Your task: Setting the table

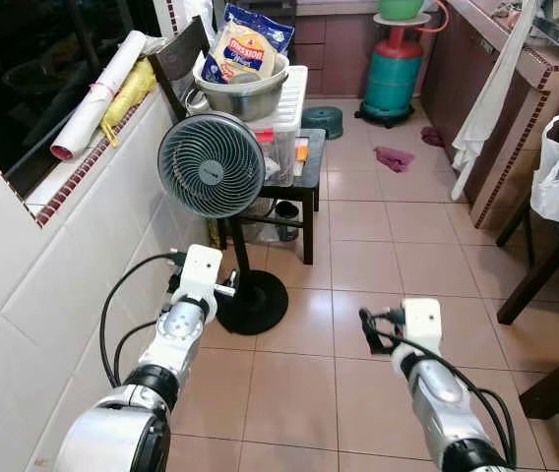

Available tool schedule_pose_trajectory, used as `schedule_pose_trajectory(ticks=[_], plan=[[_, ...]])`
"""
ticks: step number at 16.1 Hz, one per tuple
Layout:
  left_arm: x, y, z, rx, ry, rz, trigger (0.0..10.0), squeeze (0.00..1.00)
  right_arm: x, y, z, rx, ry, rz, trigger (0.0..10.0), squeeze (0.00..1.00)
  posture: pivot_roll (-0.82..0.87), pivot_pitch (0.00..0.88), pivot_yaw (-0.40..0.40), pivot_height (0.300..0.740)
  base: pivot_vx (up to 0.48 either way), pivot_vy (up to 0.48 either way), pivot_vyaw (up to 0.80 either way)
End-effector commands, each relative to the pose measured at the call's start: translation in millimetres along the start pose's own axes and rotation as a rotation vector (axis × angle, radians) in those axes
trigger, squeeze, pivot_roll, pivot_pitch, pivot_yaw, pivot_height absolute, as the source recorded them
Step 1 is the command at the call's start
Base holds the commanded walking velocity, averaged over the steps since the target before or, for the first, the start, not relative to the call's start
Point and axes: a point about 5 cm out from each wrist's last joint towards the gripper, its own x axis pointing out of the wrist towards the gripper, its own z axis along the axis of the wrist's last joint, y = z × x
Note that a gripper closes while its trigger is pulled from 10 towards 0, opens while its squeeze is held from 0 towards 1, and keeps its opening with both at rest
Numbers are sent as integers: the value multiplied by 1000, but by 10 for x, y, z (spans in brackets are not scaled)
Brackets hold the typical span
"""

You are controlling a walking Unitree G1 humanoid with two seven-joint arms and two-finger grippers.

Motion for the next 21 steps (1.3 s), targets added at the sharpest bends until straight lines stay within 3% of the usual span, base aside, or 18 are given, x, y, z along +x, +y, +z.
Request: schedule_pose_trajectory(ticks=[1, 5, 8, 11, 15, 17, 21], plan=[[-21, -37, -58, 11, 20, -21, 10000, 0, 19, 28, 40, 1, -16, 6, 10000, 0, -177, 0, 97, 740, 0, 0, 0], [-11, -251, -20, 2, 10, -86, 10000, 0, -30, -52, -14, 6, -6, -19, 10000, 0, -198, 0, 113, 740, 0, 0, 0], [-24, -483, 16, -25, -10, -162, 10000, 0, -83, -236, 2, 6, -17, -83, 10000, 0, -214, 0, 112, 740, 0, 0, 0], [-66, -473, -53, -82, -15, -128, 10000, 0, -103, -276, 39, -45, -36, -77, 10000, 0, -241, 0, 118, 740, 0, 0, 0], [-121, -318, -211, -151, 31, -37, 10000, 0, -159, -206, -34, -59, -23, -52, 10000, 0, -225, 0, 84, 740, 0, 0, 0], [-141, -326, -218, -117, 10, -67, 10000, 0, -189, -174, -41, -104, -28, -39, 10000, 0, -220, 0, 73, 740, 0, 0, 0], [-150, -288, -265, -109, 38, -55, 10000, 0, -214, -167, -78, -62, -12, -66, 10000, 0, -214, 0, 99, 740, 0, 0, -200]])
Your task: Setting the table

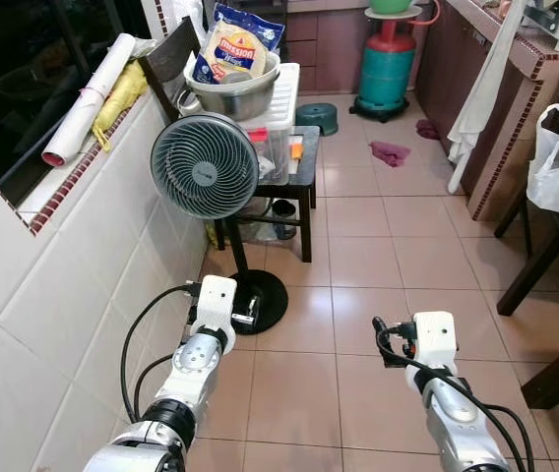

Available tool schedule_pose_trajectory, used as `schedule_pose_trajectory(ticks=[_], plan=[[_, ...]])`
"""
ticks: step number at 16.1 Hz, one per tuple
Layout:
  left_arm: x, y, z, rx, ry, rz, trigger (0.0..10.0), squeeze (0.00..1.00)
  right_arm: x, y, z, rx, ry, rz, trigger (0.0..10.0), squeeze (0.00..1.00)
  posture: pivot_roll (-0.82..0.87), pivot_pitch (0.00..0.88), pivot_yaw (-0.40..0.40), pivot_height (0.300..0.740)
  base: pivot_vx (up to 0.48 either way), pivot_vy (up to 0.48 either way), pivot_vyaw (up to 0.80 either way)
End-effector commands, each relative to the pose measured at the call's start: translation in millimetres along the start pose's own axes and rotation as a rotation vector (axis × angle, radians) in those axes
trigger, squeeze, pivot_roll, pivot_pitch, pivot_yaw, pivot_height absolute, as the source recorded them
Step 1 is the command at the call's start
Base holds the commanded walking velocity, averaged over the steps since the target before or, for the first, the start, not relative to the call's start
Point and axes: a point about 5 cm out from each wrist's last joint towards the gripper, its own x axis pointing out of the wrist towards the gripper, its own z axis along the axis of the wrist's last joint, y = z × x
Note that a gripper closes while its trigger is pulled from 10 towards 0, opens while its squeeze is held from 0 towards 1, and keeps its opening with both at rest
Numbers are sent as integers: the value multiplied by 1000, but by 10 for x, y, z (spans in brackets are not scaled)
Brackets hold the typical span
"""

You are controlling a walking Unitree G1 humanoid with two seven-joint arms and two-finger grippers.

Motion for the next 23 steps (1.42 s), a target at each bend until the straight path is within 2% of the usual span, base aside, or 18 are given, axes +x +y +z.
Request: schedule_pose_trajectory(ticks=[1, 3, 6, 8, 13, 23], plan=[[28, 30, 61, 25, -6, -1, 10000, 0, -15, -11, -17, 22, 10, -18, 10000, 0, -215, 0, 116, 740, 0, 0, -800], [39, 17, 82, 37, -8, -18, 10000, 0, -12, -15, -21, 33, 10, -32, 10000, 0, -220, 0, 127, 740, 0, 0, -800], [46, -12, 75, 4, 8, -21, 10000, 0, -27, -1, 5, 36, -2, -42, 10000, 0, -239, 0, 130, 740, 0, 0, -800], [41, -31, 60, -6, 10, -14, 10000, 0, -80, 6, -30, 12, 9, -15, 10000, 0, -248, 0, 104, 740, 0, 0, -800], [34, 12, 45, -38, 14, 21, 10000, 0, -76, -40, 28, -23, 10, 10, 10000, 0, -249, 8, 72, 740, 0, 0, -800], [13, 134, 22, -7, 21, 42, 10000, 0, -68, 121, 22, -11, 19, 42, 10000, 0, -230, 27, 96, 740, 0, 0, -800]])
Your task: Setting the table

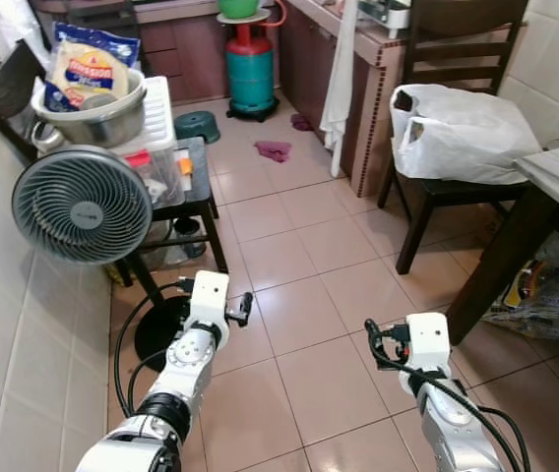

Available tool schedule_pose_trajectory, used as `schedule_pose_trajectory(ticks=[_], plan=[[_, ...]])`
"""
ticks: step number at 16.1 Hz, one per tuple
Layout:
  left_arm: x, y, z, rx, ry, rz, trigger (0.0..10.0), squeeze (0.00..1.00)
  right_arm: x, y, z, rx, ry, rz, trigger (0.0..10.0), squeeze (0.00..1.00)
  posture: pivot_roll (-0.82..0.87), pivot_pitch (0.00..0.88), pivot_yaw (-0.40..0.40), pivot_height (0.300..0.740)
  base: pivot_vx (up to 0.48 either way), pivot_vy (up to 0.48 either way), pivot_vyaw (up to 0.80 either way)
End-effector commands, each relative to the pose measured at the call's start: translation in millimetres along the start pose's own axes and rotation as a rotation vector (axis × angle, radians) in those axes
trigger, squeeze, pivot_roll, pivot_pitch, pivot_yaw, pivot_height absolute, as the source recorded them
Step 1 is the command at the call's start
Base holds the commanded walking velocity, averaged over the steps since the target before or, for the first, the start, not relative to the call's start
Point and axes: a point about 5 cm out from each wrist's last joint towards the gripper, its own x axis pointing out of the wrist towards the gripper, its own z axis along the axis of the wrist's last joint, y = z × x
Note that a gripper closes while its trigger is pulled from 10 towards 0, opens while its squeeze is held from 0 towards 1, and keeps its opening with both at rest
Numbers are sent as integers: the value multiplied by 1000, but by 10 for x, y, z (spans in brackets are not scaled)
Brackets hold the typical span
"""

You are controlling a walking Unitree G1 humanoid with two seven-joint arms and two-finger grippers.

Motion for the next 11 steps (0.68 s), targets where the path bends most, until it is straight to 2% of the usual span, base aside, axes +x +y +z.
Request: schedule_pose_trajectory(ticks=[1, 2, 5, 7, 8, 9, 10, 11], plan=[[-11, 66, -23, 7, 14, 21, 10000, 0, 7, 14, 17, -11, 0, 12, 10000, 0, -230, 28, 96, 740, 0, 0, -800], [-9, 66, -21, 10, 13, 20, 10000, 0, 6, 8, 18, -13, 0, 12, 10000, 0, -230, 27, 96, 740, 0, 0, -800], [0, 69, 11, 30, 0, 29, 10000, 0, -5, -30, 34, -24, -8, 12, 10000, 0, -228, 21, 102, 740, 0, 0, 0], [-9, 230, 79, 92, -42, 157, 10000, 0, -26, -102, 47, -49, -10, 32, 10000, 0, -215, 9, 85, 740, 0, 0, 0], [-42, 302, 99, 119, -76, 152, 10000, 0, -18, -127, 98, -58, -23, 48, 10000, 0, -200, 9, 69, 740, 0, 0, 0], [-62, 291, 88, 103, -88, 136, 10000, 0, -12, -124, 116, -67, -28, 61, 10000, 0, -200, 9, 69, 740, 0, 0, 0], [-125, 183, 32, 105, -102, 87, 10000, 0, 18, -107, 171, -85, -43, 86, 10000, 0, -184, 5, 62, 740, 0, 0, 0], [-148, 160, 39, 88, -121, 73, 10000, 0, 34, -105, 201, -83, -53, 85, 10000, 0, -182, 5, 61, 740, 0, 0, 0]])
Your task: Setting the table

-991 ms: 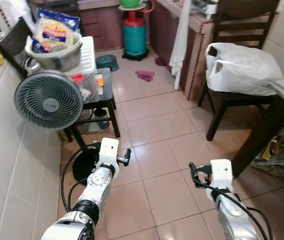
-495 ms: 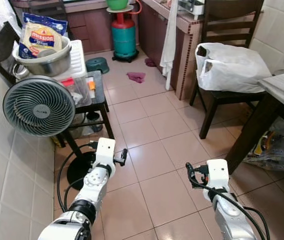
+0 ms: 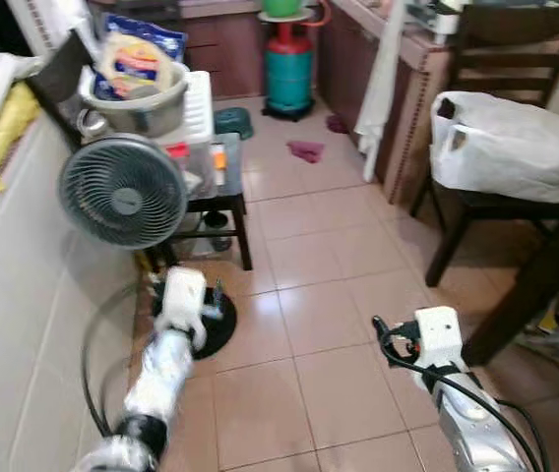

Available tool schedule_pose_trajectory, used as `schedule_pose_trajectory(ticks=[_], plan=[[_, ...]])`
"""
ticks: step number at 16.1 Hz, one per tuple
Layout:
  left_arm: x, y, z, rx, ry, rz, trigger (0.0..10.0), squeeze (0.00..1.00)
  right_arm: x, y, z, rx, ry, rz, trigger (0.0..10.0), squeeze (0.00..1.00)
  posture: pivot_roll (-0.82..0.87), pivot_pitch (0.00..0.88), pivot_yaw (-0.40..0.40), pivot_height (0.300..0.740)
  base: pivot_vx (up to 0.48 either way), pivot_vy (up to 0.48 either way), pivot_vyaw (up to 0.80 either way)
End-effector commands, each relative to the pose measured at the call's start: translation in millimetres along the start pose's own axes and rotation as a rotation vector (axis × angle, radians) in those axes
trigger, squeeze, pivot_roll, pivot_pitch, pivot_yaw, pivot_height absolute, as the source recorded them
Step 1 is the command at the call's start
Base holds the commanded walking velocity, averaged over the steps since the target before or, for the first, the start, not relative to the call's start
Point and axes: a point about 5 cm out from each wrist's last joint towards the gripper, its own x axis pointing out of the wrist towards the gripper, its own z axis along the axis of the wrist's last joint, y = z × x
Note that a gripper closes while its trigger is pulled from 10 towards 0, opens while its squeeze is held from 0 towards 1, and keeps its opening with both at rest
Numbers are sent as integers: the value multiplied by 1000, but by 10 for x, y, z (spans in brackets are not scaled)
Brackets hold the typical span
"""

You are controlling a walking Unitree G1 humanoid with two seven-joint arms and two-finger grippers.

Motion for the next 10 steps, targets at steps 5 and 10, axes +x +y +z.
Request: schedule_pose_trajectory(ticks=[5, 10], plan=[[17, 105, 150, 30, -54, 10, 10000, 0, 29, 62, 125, 13, -55, -19, 10000, 0, -185, 13, 86, 740, 0, 0, 0], [-210, 209, 120, 61, -74, -34, 10000, 0, -168, 15, 117, 9, -75, -37, 10000, 0, -175, 23, 86, 740, 0, 0, 0]])
